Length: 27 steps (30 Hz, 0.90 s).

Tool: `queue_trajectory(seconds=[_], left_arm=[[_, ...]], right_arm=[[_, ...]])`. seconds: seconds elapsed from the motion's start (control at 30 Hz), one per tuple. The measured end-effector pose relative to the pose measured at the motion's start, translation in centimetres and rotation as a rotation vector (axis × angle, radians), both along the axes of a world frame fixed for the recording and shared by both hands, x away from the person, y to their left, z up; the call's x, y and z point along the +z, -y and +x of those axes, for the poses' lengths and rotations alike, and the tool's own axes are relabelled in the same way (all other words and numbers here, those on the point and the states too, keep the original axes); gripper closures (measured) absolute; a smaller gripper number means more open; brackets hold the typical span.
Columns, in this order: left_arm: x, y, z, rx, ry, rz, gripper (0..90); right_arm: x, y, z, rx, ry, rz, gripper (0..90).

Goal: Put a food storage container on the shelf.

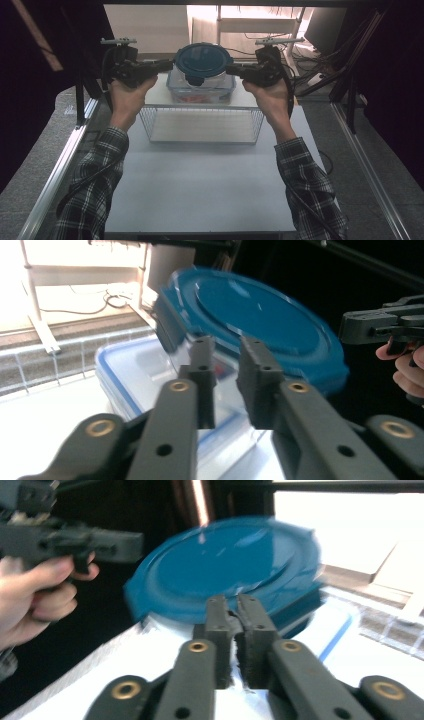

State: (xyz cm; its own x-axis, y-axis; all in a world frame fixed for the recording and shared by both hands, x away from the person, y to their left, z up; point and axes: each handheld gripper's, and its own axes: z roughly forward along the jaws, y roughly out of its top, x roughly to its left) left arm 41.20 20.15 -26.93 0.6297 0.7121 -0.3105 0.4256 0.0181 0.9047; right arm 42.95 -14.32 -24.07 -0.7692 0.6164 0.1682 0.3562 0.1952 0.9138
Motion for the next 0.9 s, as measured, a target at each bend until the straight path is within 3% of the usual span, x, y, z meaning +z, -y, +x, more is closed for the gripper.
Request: queue_trajectory(seconds=[0.1,0.23,0.43,0.67,0.9], left_arm=[[-0.5,0.4,-0.1,-0.018,-0.013,0.03,82.8],[-0.9,0.9,0.4,-0.004,-0.022,0.052,83.3],[-1.3,0.9,1.2,0.021,-0.034,0.009,82.7],[-1.3,0.9,1.7,0.038,-0.041,0.002,82.7],[-1.4,0.9,1.0,0.02,-0.031,0.01,80.0]], right_arm=[[-1.0,-0.4,-0.5,0.015,-0.011,-0.056,88.9],[-1.8,-0.8,0.2,-0.024,-0.027,-0.107,89.0],[-2.2,-0.9,1.8,-0.062,-0.026,-0.103,89.0],[-2.3,-0.7,3.0,-0.092,-0.037,-0.086,89.1],[-2.4,-0.7,3.2,-0.1,-0.035,-0.079,88.7]])
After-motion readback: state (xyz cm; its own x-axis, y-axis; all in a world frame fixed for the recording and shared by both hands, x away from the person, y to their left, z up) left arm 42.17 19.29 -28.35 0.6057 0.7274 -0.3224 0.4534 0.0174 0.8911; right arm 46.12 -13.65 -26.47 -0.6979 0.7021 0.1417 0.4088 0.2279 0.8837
